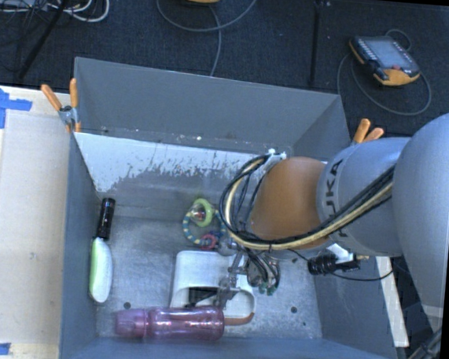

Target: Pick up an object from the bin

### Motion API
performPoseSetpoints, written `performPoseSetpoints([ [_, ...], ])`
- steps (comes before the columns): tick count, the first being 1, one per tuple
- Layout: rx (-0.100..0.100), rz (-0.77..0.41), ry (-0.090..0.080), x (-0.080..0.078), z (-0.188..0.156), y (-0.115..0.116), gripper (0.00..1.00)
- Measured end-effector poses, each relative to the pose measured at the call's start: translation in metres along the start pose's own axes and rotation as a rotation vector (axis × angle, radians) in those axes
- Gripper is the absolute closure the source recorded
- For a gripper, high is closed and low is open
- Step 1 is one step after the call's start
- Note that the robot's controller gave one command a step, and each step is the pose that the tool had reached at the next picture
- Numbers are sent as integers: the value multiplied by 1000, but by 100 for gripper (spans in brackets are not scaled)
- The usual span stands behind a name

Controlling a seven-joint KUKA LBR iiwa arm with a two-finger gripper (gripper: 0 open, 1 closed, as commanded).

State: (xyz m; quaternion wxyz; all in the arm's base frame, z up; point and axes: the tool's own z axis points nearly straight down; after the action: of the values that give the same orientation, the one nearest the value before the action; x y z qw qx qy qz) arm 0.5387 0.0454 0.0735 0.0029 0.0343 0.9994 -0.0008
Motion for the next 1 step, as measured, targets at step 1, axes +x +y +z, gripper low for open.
performPoseSetpoints([
  [1, 0, 0, 3, 1, -3, 0, 100],
])
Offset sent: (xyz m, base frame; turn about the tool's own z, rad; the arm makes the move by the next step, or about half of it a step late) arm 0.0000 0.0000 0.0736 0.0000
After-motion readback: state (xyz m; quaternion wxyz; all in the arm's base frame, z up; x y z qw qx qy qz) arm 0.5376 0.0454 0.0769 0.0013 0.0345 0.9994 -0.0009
